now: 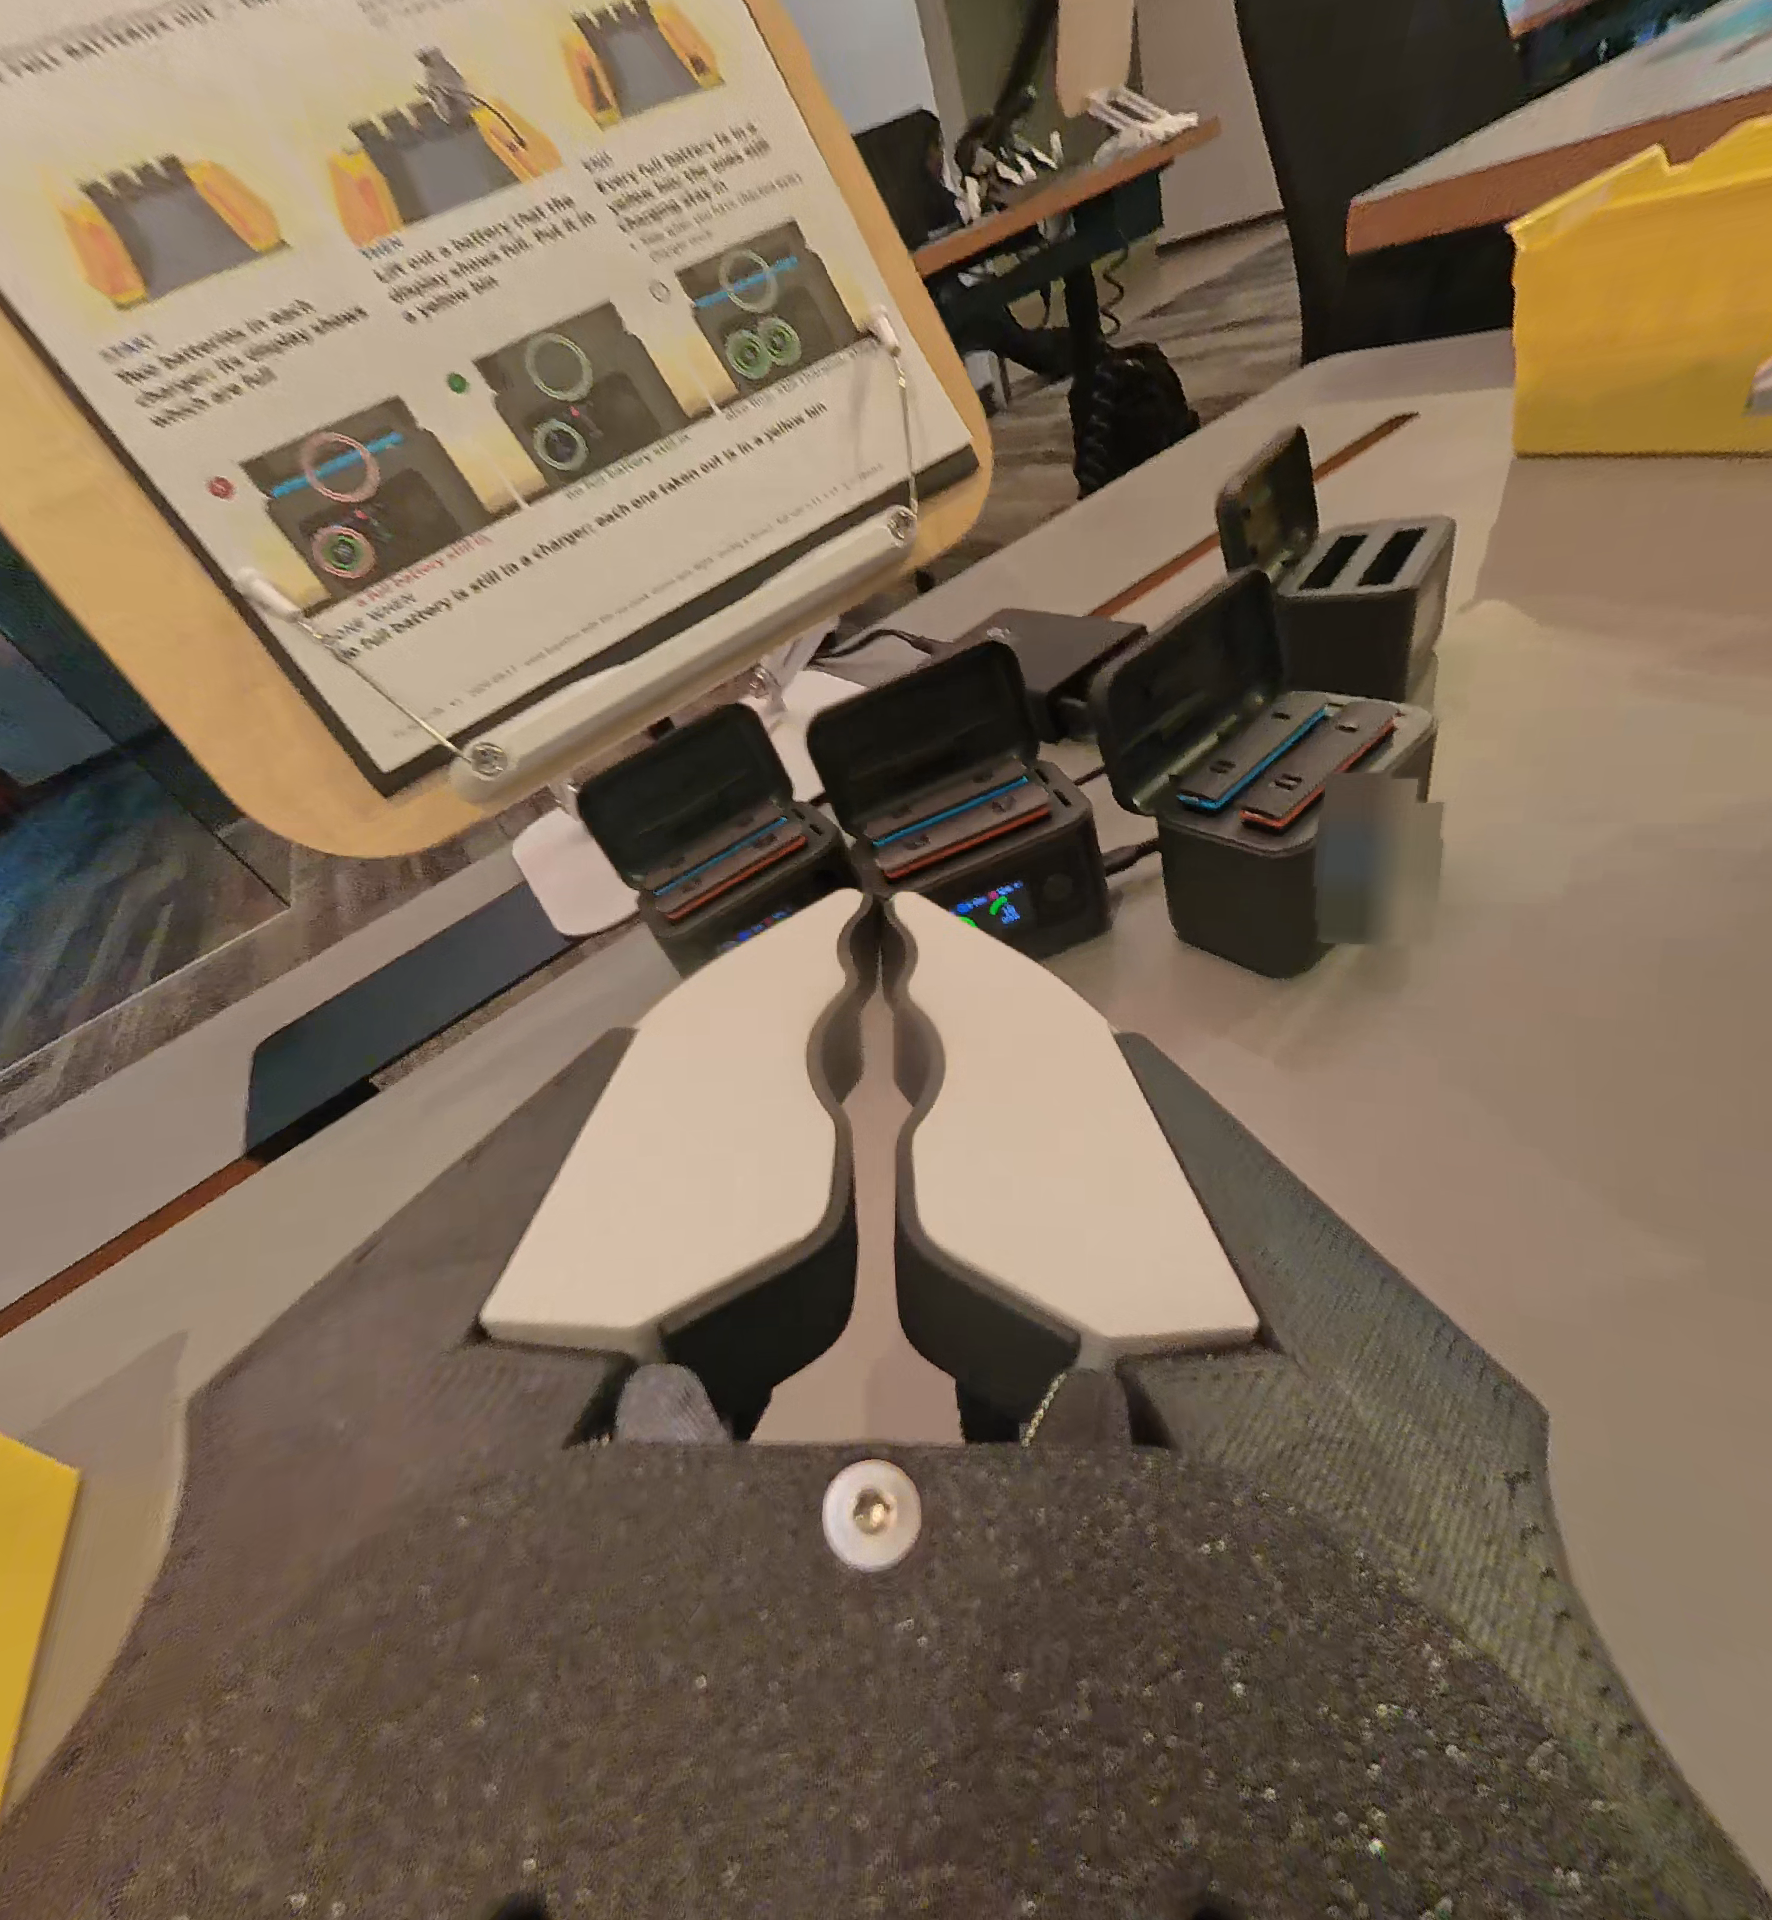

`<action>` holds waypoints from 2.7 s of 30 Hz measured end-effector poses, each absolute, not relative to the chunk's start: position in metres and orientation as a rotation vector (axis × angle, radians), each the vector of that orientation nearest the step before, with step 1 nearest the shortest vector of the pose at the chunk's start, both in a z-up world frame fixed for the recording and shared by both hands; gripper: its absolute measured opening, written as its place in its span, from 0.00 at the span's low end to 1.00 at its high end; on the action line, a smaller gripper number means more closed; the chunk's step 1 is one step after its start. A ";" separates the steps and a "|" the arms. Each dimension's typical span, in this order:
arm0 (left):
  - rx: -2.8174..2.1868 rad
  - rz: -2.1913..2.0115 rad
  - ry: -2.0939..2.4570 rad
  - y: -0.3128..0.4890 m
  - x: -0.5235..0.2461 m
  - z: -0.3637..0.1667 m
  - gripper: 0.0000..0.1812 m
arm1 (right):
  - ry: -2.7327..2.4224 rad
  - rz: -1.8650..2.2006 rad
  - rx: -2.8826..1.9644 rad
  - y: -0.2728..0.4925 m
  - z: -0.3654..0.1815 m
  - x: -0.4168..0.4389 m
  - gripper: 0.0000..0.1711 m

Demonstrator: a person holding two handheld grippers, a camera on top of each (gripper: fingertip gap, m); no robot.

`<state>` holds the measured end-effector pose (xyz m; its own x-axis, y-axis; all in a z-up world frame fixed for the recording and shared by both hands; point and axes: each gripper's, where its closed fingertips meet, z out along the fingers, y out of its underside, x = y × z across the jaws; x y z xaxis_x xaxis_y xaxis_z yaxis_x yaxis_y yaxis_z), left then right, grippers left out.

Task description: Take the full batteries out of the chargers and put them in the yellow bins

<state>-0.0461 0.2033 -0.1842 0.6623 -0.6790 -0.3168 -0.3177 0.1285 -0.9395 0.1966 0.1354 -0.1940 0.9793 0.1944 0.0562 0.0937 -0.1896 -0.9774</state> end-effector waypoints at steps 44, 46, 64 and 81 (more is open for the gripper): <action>-1.883 0.651 1.661 0.281 -0.358 -0.222 0.12 | -0.252 0.123 -1.799 0.131 -0.203 0.190 0.00; -1.872 0.639 1.661 0.277 -0.360 -0.220 0.09 | -0.257 0.124 -1.802 0.131 -0.204 0.189 0.00; -1.758 0.807 1.726 0.291 -0.363 -0.232 0.17 | -0.282 0.140 -1.848 0.133 -0.215 0.184 0.00; -1.550 0.738 1.564 0.274 -0.344 -0.170 0.09 | -0.299 0.155 -1.836 0.131 -0.213 0.180 0.00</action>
